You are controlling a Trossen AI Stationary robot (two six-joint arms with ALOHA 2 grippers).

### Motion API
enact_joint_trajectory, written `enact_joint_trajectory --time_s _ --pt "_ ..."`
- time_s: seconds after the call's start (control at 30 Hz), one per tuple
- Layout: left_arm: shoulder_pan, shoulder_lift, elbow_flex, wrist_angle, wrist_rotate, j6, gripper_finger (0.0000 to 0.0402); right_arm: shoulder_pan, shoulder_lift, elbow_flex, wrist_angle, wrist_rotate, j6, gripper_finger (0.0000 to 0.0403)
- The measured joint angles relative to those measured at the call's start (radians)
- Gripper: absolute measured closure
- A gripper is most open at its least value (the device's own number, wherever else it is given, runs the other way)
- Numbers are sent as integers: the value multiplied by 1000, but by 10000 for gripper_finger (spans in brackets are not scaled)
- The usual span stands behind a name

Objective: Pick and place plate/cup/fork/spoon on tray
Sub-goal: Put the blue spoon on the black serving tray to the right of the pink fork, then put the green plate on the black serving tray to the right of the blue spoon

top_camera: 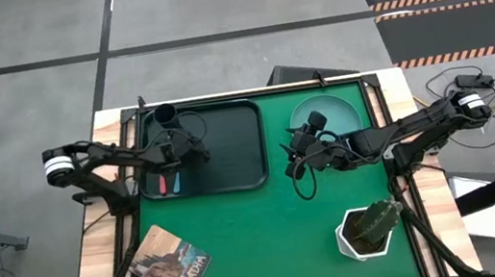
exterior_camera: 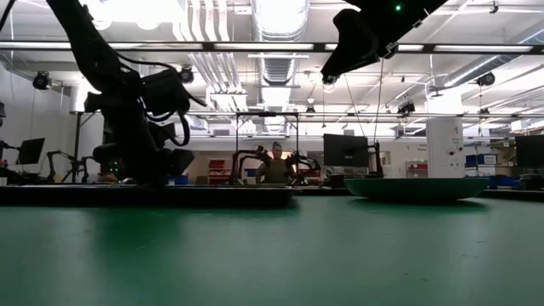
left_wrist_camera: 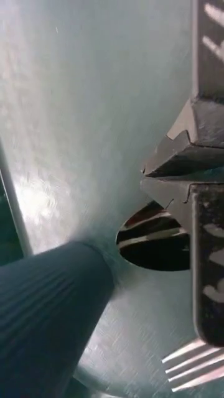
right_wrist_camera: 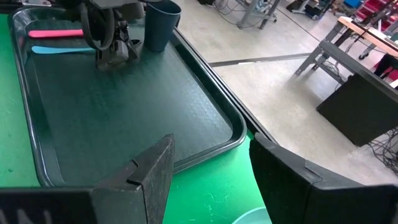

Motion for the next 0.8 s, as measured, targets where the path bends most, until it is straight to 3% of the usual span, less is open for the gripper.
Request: enact_joint_trajectory --time_s 0.8 --pt "20 -13 1 -54 -24 4 402 0 0 0 -4 0 0 207"
